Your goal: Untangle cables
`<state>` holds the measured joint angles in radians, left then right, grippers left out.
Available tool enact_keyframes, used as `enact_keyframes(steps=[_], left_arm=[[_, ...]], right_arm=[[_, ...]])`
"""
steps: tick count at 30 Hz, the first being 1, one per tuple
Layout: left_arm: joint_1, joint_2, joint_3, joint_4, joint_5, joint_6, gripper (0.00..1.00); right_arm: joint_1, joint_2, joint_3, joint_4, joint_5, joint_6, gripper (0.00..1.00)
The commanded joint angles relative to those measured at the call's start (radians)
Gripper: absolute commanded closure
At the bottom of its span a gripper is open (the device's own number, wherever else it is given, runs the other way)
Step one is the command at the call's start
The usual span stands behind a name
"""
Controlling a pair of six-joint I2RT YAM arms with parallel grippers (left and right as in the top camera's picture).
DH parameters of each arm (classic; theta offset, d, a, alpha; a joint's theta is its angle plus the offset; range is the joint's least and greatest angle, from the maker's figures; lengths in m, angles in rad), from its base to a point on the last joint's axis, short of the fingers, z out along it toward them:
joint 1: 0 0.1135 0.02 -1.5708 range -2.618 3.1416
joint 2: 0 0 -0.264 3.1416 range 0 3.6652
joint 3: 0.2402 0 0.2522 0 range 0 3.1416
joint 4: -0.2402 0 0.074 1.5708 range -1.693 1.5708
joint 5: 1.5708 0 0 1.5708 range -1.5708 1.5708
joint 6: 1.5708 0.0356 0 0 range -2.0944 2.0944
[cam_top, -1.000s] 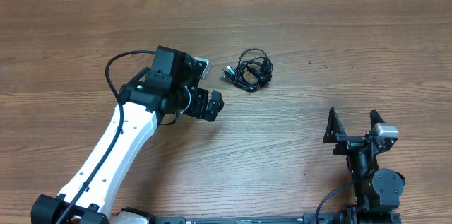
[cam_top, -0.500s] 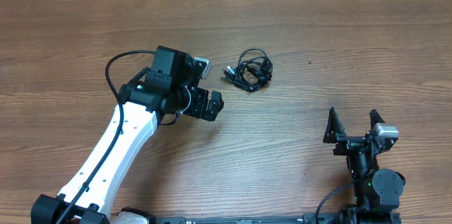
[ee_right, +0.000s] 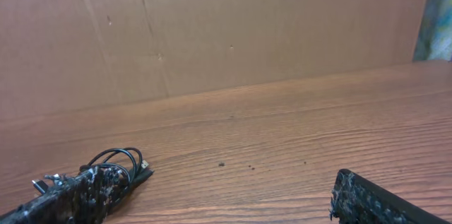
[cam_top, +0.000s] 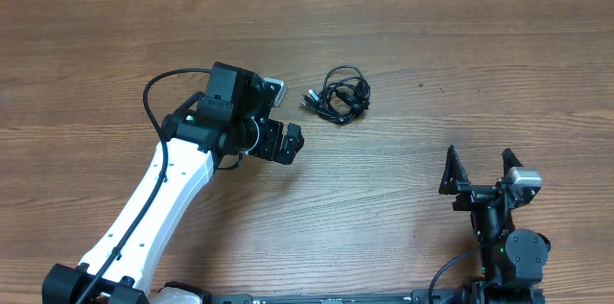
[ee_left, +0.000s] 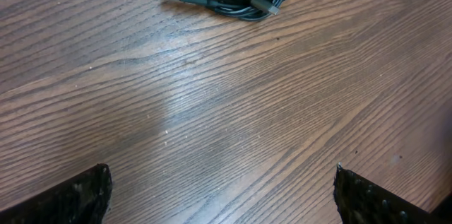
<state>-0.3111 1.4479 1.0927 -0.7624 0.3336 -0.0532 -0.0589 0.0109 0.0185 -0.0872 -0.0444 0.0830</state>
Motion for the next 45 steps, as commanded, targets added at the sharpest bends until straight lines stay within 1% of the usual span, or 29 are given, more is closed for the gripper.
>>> enact_keyframes(steps=[1, 24, 30, 37, 40, 45], left_arm=[[-0.005, 0.004, 0.000, 0.001, 0.006, -0.007, 0.00], [-0.005, 0.004, 0.000, 0.016, 0.008, -0.007, 0.01], [-0.005, 0.004, 0.005, 0.057, 0.055, -0.006, 0.00], [-0.005, 0.003, 0.093, 0.038, 0.056, 0.031, 0.00], [-0.005, 0.003, 0.147, 0.019, 0.002, 0.032, 0.00], [-0.005, 0.004, 0.192, 0.010, -0.033, 0.061, 0.00]], right_arm=[[-0.003, -0.008, -0.011, 0.005, 0.006, 0.006, 0.00], [-0.003, -0.008, -0.011, 0.005, 0.006, 0.006, 0.00], [-0.003, -0.008, -0.011, 0.005, 0.006, 0.006, 0.00], [-0.003, -0.008, -0.011, 0.005, 0.006, 0.006, 0.00], [-0.003, -0.008, -0.011, 0.005, 0.006, 0.006, 0.00], [-0.003, -0.008, -0.011, 0.005, 0.006, 0.006, 0.00]])
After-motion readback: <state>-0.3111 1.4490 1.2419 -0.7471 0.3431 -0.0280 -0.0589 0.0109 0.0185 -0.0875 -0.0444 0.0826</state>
